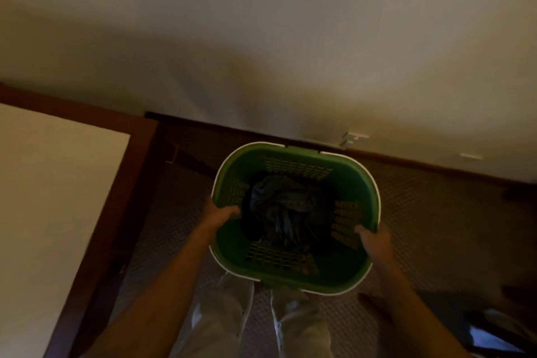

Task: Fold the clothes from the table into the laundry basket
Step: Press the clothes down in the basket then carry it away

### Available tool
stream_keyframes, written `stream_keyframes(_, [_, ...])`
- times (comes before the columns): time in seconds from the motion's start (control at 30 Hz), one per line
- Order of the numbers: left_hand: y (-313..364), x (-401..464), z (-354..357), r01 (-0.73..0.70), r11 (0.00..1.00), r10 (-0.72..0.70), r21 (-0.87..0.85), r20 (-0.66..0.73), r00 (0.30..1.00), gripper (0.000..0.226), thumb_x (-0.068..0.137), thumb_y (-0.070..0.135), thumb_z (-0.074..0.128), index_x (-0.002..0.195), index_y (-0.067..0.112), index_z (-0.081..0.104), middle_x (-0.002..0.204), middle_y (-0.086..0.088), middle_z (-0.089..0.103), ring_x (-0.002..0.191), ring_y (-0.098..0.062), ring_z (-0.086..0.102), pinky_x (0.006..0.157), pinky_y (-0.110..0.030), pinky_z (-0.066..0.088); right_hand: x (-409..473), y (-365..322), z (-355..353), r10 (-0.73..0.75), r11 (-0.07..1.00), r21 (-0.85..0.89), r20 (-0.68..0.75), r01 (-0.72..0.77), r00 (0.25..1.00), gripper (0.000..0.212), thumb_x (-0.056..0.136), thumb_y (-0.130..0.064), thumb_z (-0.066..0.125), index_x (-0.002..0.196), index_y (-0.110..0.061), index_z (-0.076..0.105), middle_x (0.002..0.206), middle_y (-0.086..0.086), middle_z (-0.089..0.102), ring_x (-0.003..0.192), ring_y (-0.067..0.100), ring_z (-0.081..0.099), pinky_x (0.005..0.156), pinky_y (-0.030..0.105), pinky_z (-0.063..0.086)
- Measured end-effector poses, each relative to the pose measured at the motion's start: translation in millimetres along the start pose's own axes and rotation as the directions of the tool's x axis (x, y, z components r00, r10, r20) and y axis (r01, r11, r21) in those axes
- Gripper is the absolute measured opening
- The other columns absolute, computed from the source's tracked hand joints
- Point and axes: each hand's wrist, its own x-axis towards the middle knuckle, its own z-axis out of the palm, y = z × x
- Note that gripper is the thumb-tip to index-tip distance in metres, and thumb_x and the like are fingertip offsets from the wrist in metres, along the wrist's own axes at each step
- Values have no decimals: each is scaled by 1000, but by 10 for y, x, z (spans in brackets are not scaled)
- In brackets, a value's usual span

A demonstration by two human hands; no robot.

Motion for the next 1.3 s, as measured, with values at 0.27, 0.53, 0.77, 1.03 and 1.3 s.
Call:
stream_keyframes(0.27, [260,-447,-194,24,995,-25,96,11,1000,80,52,36,83,121,14,50,116,-15,62,99,-34,67,83,-48,59,-611,-464,-318,-161,980,-129,-99,148,982,22,100,-29,54,111,-9,53,100,11,57,91,29,60,79,41,51])
stream_keyframes(0.53, [215,-1055,64,-208,938,116,276,315,942,40,93,10,65,120,13,36,90,-12,57,66,-16,59,56,-23,53,-1377,-764,197,-372,918,-81,159,388,914,20,103,-30,51,97,-11,55,81,5,57,66,16,57,56,28,45])
stream_keyframes(0.77, [444,-930,48,-128,955,12,268,396,918,52,98,40,59,137,12,39,97,-9,64,76,-17,66,63,-31,57,-1365,-885,222,-213,977,47,178,208,961,65,104,-53,29,90,0,64,78,16,65,69,27,63,61,32,48])
stream_keyframes(1.03, [952,-549,130,-15,980,-79,197,463,883,64,97,67,30,121,17,62,112,-11,73,92,-26,70,90,-41,53,-1308,-1219,375,-165,965,219,76,145,983,60,105,-47,37,89,4,63,65,14,62,58,24,60,56,31,51])
stream_keyframes(1.3, [732,-690,259,138,978,-60,-154,426,903,51,100,56,41,69,15,49,53,-1,46,40,-13,40,40,-23,31,-1253,-1093,435,-23,934,355,203,-52,979,55,96,-60,48,60,-19,42,48,-3,35,38,13,31,41,23,26])
